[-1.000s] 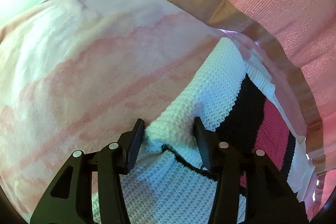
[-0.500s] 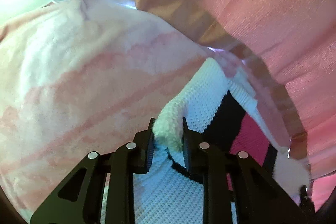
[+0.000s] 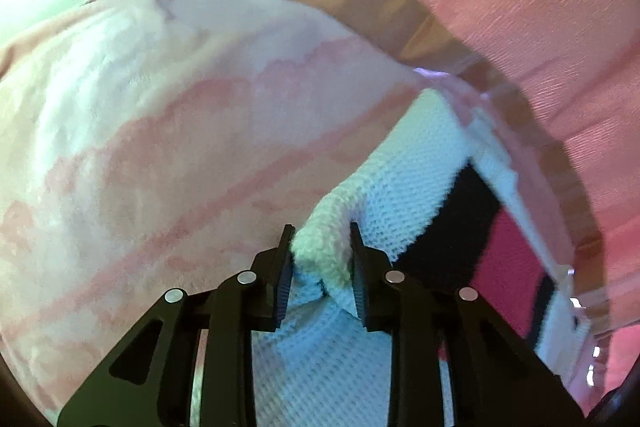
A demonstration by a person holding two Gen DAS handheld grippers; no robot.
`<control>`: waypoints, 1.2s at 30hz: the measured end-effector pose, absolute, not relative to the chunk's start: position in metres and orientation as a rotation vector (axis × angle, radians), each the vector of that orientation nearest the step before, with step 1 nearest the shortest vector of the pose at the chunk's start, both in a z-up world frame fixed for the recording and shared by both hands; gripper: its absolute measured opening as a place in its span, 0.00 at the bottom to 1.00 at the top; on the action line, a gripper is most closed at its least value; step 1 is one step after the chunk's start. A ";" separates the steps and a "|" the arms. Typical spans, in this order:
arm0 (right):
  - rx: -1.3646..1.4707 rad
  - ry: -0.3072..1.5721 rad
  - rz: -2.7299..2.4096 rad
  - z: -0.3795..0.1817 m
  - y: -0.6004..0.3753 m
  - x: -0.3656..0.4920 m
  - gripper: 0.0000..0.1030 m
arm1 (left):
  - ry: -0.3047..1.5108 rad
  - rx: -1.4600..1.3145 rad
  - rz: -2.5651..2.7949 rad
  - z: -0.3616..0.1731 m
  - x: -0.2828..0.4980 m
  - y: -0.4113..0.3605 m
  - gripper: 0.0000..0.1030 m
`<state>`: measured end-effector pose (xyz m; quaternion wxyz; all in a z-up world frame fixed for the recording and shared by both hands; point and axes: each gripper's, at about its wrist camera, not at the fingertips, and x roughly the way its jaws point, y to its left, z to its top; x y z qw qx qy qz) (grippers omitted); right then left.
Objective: Fold small clothes
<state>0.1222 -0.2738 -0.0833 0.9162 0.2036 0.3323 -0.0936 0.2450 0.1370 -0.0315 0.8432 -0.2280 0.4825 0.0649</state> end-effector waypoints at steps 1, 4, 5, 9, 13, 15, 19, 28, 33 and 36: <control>0.391 0.641 -0.215 -0.073 -0.269 0.107 0.22 | 1.004 -0.496 0.129 -0.023 0.240 0.138 0.26; 0.321 0.542 -0.203 -0.054 -0.245 0.075 0.20 | 0.942 -0.494 0.120 0.001 0.227 0.135 0.26; 0.304 0.539 -0.164 -0.051 -0.234 0.073 0.16 | 0.914 -0.487 0.113 0.009 0.224 0.133 0.24; 0.270 0.605 -0.015 -0.052 -0.192 0.100 0.10 | 0.851 -0.406 0.021 0.022 0.228 0.098 0.24; 0.211 0.663 0.079 -0.055 -0.146 0.153 0.09 | 0.970 -0.276 -0.058 -0.014 0.262 0.061 0.26; 0.182 0.683 0.115 -0.055 -0.122 0.183 0.09 | 1.044 -0.254 -0.016 -0.043 0.274 0.065 0.26; 0.107 0.745 0.160 -0.072 -0.089 0.222 0.08 | 0.982 -0.227 0.060 -0.040 0.280 0.083 0.20; 0.333 0.690 -0.159 -0.079 -0.221 0.165 0.00 | 0.975 -0.215 0.053 -0.044 0.283 0.096 0.15; 0.356 0.707 -0.218 -0.084 -0.269 0.130 0.00 | 0.978 -0.229 0.047 -0.040 0.282 0.098 0.15; 0.339 0.655 -0.332 -0.066 -0.285 0.095 0.13 | 0.969 -0.282 0.034 -0.037 0.274 0.100 0.15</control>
